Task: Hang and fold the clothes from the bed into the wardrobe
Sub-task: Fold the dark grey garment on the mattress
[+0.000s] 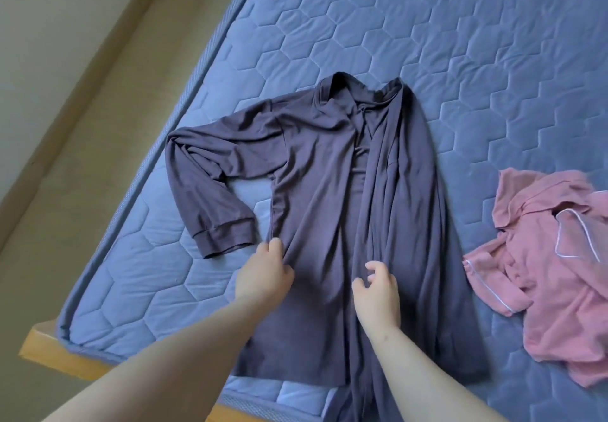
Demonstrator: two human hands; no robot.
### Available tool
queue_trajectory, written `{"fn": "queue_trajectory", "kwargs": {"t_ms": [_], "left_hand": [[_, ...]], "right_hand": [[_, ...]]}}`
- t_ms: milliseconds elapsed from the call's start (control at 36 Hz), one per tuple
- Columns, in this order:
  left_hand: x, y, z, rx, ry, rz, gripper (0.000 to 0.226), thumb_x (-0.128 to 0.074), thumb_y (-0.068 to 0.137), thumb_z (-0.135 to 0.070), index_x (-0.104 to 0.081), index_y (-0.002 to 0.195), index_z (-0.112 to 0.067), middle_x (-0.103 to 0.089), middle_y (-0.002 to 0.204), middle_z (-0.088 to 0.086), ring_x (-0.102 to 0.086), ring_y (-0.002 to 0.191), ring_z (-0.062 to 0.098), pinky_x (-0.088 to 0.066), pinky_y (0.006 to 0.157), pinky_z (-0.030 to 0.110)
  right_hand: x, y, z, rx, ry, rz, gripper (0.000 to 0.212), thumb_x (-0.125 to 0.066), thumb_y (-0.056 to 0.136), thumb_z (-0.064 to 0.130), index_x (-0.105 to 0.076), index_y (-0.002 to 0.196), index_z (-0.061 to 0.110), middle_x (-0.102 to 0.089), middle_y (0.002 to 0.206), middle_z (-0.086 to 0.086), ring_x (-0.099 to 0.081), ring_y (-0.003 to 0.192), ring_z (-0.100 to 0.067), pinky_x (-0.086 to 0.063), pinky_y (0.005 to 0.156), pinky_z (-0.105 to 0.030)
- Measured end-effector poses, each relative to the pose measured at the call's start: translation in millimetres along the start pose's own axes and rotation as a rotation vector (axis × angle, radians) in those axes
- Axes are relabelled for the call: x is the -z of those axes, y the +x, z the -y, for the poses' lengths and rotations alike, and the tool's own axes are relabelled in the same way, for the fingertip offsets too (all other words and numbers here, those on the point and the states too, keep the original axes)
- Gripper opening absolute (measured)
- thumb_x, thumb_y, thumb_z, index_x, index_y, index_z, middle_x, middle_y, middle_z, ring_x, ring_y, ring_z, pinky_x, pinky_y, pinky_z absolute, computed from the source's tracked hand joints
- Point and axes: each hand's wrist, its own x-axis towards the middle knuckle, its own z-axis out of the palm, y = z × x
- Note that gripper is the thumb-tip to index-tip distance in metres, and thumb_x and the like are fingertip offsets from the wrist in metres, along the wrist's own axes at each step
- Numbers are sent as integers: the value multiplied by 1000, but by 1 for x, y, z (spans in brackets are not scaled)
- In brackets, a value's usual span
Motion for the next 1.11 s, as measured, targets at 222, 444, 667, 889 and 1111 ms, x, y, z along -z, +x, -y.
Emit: {"fn": "queue_trajectory", "kwargs": {"t_ms": [222,444,667,889,1111], "left_hand": [[9,70,-68,-135,-136,-68,27,-39,93,-13,-45,119,-11,-45,126,10,-46,115,31,-42,90,39],[38,145,-75,-70,-172,-260,36,-40,91,-8,-49,125,-14,-43,133,13,-42,119,34,-37,96,41],[59,189,-62,39,-77,-230,42,-39,93,-12,-39,134,-18,-39,134,13,-35,121,36,-35,96,43],[86,225,-67,17,-105,-494,40,-42,94,-15,-40,134,-20,-37,137,10,-34,123,33,-33,94,45],[102,246,-41,152,-31,-324,45,-36,94,-9,-36,137,-22,-31,142,10,-32,125,34,-33,96,45]], "right_hand": [[8,61,42,81,160,31,35,-38,91,4,-57,119,15,-64,100,-3,-57,97,-25,-42,80,-26],[-18,125,81,-105,455,192,35,-33,85,1,-60,85,23,-68,99,-7,-63,97,-32,-50,89,-41],[-18,149,114,-384,901,506,32,-44,97,38,-67,105,16,-72,87,-6,-65,81,-21,-52,72,-32],[0,189,153,-366,1354,600,51,-44,93,48,-59,122,9,-65,117,-17,-58,112,-34,-40,101,-47],[28,219,170,-196,1327,376,16,-52,92,13,-68,87,12,-68,93,-10,-67,82,-23,-49,86,-37]]}}
